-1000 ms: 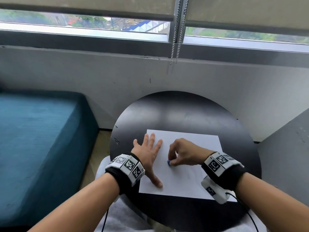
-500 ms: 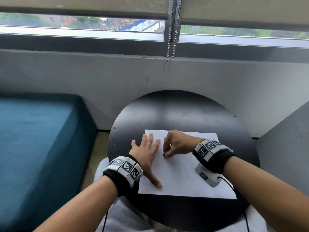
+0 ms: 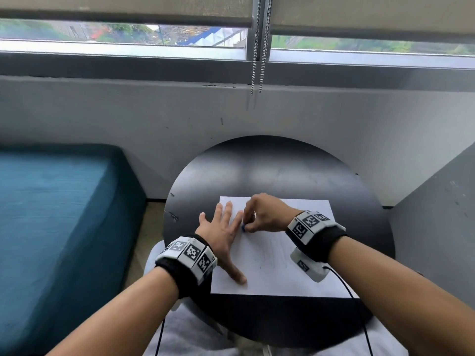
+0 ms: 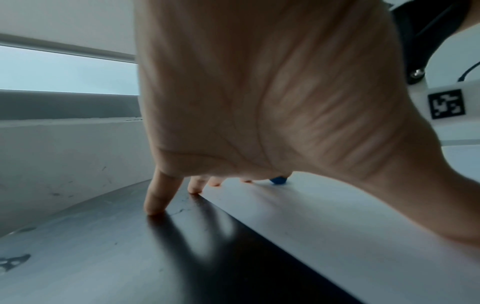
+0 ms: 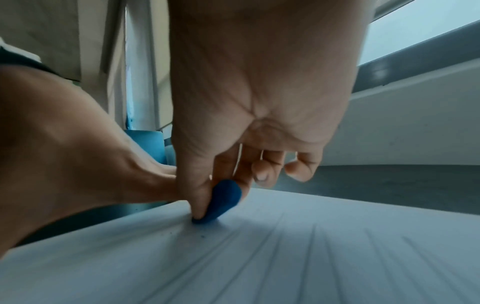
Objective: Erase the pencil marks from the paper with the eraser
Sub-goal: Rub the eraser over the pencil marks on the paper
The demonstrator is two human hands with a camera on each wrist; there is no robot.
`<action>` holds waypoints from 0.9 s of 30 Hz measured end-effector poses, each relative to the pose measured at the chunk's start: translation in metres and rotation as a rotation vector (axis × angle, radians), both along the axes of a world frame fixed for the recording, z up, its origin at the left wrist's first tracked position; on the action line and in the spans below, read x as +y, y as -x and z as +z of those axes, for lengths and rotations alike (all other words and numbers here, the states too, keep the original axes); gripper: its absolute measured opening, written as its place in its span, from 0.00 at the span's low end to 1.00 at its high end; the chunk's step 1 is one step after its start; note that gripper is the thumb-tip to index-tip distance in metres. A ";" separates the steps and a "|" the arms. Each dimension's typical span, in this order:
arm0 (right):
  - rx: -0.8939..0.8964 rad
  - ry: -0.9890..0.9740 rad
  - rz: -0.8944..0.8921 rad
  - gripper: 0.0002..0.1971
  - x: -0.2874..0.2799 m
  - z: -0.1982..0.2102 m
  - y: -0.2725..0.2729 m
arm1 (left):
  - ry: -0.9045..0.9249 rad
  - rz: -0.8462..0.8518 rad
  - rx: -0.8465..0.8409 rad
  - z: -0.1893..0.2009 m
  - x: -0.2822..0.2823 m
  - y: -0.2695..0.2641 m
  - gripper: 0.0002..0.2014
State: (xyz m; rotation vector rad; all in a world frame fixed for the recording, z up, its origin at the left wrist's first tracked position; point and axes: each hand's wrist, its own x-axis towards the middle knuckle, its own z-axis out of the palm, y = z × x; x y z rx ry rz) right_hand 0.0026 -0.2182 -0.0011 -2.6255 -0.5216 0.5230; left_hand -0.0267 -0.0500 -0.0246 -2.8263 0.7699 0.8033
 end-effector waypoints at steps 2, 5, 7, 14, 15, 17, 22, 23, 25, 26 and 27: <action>0.056 -0.012 0.052 0.03 0.000 0.000 0.009 | -0.007 -0.005 -0.005 0.000 0.000 0.000 0.78; 0.230 0.035 0.210 0.05 0.004 0.004 0.027 | -0.015 -0.008 -0.005 -0.001 0.000 0.001 0.78; 0.189 0.022 0.146 0.05 -0.001 0.001 0.023 | -0.015 -0.009 -0.009 -0.002 0.000 0.001 0.78; 0.268 -0.004 0.210 0.03 -0.005 -0.001 0.038 | -0.035 -0.008 0.004 -0.001 -0.001 0.001 0.77; 0.239 -0.002 0.186 0.03 -0.007 0.000 0.036 | -0.036 -0.007 0.006 -0.001 -0.002 0.001 0.77; 0.101 -0.036 0.068 0.03 -0.015 -0.004 0.029 | -0.035 -0.009 -0.001 -0.001 -0.002 0.000 0.78; 0.139 -0.082 0.110 0.01 -0.022 -0.008 0.043 | -0.043 -0.007 -0.008 -0.002 -0.002 0.001 0.78; 0.174 -0.048 0.135 0.02 -0.021 -0.006 0.043 | -0.046 -0.006 -0.004 -0.001 -0.002 0.001 0.78; 0.154 -0.011 0.114 0.03 -0.018 0.000 0.030 | -0.044 -0.002 -0.001 -0.001 -0.002 0.001 0.77; 0.100 -0.022 0.077 0.03 -0.017 0.001 0.019 | -0.041 -0.002 -0.001 0.000 -0.002 0.000 0.77; 0.040 -0.034 0.037 0.03 -0.016 0.000 0.007 | -0.037 -0.002 0.001 0.000 -0.001 0.000 0.77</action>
